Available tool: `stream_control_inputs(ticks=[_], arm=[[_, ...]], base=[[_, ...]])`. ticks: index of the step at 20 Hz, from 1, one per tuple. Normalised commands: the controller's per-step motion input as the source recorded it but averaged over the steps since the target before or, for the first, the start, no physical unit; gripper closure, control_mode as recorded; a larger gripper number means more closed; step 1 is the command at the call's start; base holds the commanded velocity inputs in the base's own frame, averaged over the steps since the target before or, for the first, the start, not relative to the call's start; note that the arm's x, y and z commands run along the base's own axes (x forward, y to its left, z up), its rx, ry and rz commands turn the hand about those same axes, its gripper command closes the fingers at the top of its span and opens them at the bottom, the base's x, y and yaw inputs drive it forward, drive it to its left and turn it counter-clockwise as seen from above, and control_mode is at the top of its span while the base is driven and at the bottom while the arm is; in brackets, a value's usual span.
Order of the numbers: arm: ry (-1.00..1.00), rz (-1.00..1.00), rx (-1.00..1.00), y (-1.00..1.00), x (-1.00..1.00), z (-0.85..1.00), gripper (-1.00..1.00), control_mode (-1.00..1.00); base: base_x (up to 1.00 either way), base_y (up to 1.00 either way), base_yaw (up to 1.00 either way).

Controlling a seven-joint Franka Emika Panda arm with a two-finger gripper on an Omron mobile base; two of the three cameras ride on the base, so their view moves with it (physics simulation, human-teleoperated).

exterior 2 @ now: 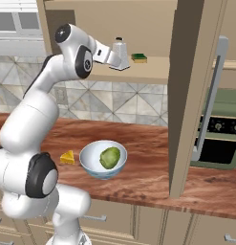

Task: Pick the cheese from the fridge and the cheese grater from the cabinet and place them next to the salad bowl.

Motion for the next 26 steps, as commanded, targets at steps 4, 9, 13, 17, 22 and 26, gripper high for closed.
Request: stream_control_inputs(ticks=[4,9,13,17,22,26], arm=[[0.04,-0.03,0.0,-0.01,0.21,0.06,-1.0,-1.0],[0.07,-0.04,0.0,-0.02,0.21,0.06,-1.0,-1.0],[0.01,-0.02,-0.02,-0.08,0.17,0.01,-1.0,-1.0],[0.0,-0.01,-0.01,-0.09,0.21,0.0,-1.0,-1.0],[0.0,-0.01,0.0,-0.09,0.19,0.0,-1.0,-1.0],[0.0,0.0,0.0,-0.05,0.2,0.0,-1.0,-1.0]], base=[[0.0,0.0,0.0],[0.0,0.0,0.0],[0.0,0.0,0.0],[0.0,0.0,0.0],[0.0,0.0,0.0],[0.0,0.0,0.0]])
